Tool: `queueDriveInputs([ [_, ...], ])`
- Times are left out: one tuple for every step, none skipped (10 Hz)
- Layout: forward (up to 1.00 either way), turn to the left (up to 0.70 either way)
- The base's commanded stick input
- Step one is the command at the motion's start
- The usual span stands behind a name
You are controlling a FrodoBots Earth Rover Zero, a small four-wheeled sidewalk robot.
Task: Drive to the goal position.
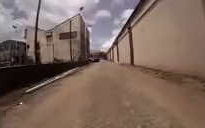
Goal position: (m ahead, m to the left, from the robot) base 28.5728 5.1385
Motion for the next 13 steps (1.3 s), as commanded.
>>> queueDriveInputs([
  [0.85, 0.00],
  [0.85, 0.00],
  [0.85, 0.00],
  [0.85, 0.00],
  [0.85, 0.00],
  [0.85, 0.00],
  [0.85, -0.02],
  [0.85, -0.18],
  [0.85, -0.28],
  [0.85, -0.05],
  [0.85, 0.00],
  [0.85, 0.00],
  [0.85, 0.00],
])
